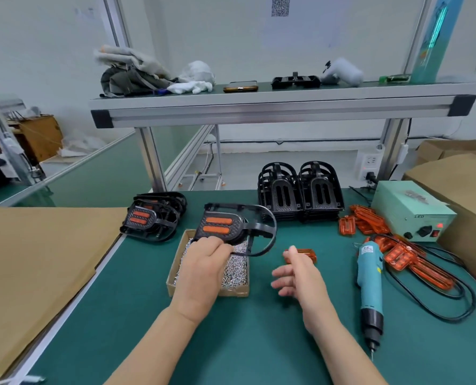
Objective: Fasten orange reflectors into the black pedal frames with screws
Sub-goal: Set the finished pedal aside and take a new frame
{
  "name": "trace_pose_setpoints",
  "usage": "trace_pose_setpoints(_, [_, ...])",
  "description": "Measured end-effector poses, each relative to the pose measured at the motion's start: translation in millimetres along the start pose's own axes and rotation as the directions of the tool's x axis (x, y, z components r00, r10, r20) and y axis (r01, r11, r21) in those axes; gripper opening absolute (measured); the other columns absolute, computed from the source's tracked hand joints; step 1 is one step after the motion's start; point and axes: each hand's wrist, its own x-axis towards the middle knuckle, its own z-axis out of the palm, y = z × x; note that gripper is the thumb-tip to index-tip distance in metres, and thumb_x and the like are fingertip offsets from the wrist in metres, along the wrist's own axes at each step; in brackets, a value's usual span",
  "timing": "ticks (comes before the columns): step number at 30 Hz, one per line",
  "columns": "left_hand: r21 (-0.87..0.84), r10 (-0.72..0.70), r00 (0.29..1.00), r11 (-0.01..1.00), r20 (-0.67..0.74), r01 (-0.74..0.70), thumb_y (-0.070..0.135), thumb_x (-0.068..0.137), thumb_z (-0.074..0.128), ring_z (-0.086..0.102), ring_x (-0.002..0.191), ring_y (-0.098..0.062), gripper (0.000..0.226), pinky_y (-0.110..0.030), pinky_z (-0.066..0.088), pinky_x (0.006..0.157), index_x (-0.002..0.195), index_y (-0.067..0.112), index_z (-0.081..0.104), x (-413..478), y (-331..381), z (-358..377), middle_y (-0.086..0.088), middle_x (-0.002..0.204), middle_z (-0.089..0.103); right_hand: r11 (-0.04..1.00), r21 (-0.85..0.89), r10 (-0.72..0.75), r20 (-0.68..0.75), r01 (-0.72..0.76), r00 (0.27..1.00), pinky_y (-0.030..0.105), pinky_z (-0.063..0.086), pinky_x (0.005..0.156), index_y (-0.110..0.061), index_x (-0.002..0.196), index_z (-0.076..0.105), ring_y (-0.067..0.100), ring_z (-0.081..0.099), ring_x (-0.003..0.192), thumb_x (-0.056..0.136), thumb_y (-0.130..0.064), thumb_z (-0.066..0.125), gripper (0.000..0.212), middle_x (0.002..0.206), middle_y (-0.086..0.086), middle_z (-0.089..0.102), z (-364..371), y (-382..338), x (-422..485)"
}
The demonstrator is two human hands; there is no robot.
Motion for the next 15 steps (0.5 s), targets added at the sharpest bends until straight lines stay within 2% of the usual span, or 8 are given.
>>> trace_pose_setpoints(3, [0.026, -0.136, 0.991, 0.990, 0.001, 0.136, -0.011, 0.071, 0.078, 0.055, 0.065, -0.030, 0.016, -0.043, 0.050, 0.056, 0.078, 0.001, 0.069, 3, -30, -6, -0.009, 0.074, 0.059, 0.958, -0.272, -0.100, -0.015, 0.092, 0.995, 0.025, 0.048, 0.063, -0.024, 0.098, 0.063, 0.007, 0.065, 0.060, 0.103, -0.032, 0.054, 0.013, 0.082, 0.003, 0.071, 5, 23, -3])
trace_pose_setpoints(5, [0.052, -0.193, 0.981, 0.980, -0.010, 0.193, -0.009, 0.071, 0.079, 0.056, 0.066, -0.029, 0.015, -0.041, 0.052, 0.055, 0.079, 0.001, 0.071, 2, -54, -9, -0.009, 0.076, 0.061, 0.915, -0.372, -0.170, 0.001, 0.158, 0.986, 0.019, 0.047, 0.065, -0.027, 0.101, 0.062, 0.004, 0.066, 0.061, 0.102, -0.027, 0.054, 0.008, 0.081, -0.001, 0.070, 5, 30, -5])
trace_pose_setpoints(7, [0.083, -0.240, 0.971, 0.967, -0.016, 0.240, -0.007, 0.073, 0.079, 0.058, 0.068, -0.029, 0.013, -0.039, 0.054, 0.056, 0.080, 0.002, 0.072, -2, -78, -12, -0.008, 0.078, 0.062, 0.888, -0.421, -0.205, 0.001, 0.186, 0.979, 0.017, 0.047, 0.065, -0.028, 0.104, 0.061, 0.005, 0.066, 0.063, 0.102, -0.026, 0.054, 0.007, 0.080, -0.002, 0.070, 6, 31, -5])
trace_pose_setpoints(11, [0.133, -0.374, 0.927, 0.919, -0.008, 0.372, -0.008, 0.078, 0.074, 0.061, 0.074, -0.033, 0.011, -0.040, 0.055, 0.065, 0.087, -0.001, 0.073, -11, -125, -11, -0.012, 0.087, 0.065, 0.876, -0.441, -0.220, -0.007, 0.195, 0.975, 0.027, 0.052, 0.073, -0.029, 0.106, 0.060, 0.006, 0.067, 0.065, 0.102, -0.024, 0.054, 0.009, 0.082, -0.002, 0.070, 5, 31, -6])
trace_pose_setpoints(15, [0.148, -0.534, 0.845, 0.834, -0.021, 0.531, -0.005, 0.086, 0.067, 0.056, 0.081, -0.032, 0.008, -0.032, 0.043, 0.069, 0.091, -0.001, 0.073, -26, -160, -4, -0.012, 0.094, 0.063, 0.860, -0.470, -0.225, 0.002, 0.200, 0.974, 0.029, 0.052, 0.074, -0.028, 0.105, 0.061, 0.005, 0.067, 0.065, 0.102, -0.023, 0.054, 0.010, 0.082, -0.003, 0.070, 6, 32, -3])
